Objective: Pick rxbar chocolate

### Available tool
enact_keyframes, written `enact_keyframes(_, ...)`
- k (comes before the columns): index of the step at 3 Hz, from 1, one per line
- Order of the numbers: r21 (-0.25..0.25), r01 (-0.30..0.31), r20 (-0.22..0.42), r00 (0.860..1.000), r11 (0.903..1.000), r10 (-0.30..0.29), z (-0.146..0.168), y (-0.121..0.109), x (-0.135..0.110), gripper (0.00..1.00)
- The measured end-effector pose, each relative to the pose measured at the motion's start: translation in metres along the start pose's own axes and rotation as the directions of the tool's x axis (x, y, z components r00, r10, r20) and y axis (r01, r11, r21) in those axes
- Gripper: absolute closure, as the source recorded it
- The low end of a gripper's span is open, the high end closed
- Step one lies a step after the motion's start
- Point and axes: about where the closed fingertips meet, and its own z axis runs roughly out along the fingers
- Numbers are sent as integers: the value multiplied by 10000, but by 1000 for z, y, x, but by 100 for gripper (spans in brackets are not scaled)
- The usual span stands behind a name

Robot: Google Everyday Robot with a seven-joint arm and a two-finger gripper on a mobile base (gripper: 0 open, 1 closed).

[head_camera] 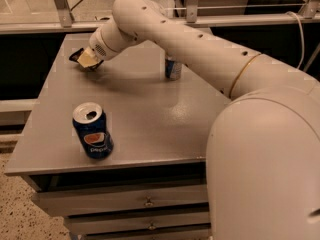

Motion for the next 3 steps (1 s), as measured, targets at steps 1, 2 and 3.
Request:
enact_keyframes(1,-162,397,620,9973,9991,-386,-18,11,-19,100)
enact_keyframes(2,-215,662,1391,9883,9976,-625,-41,16,-35,100)
enact_keyframes(3,-242,717,1477,9867,9971,-673,-43,18,-35,100)
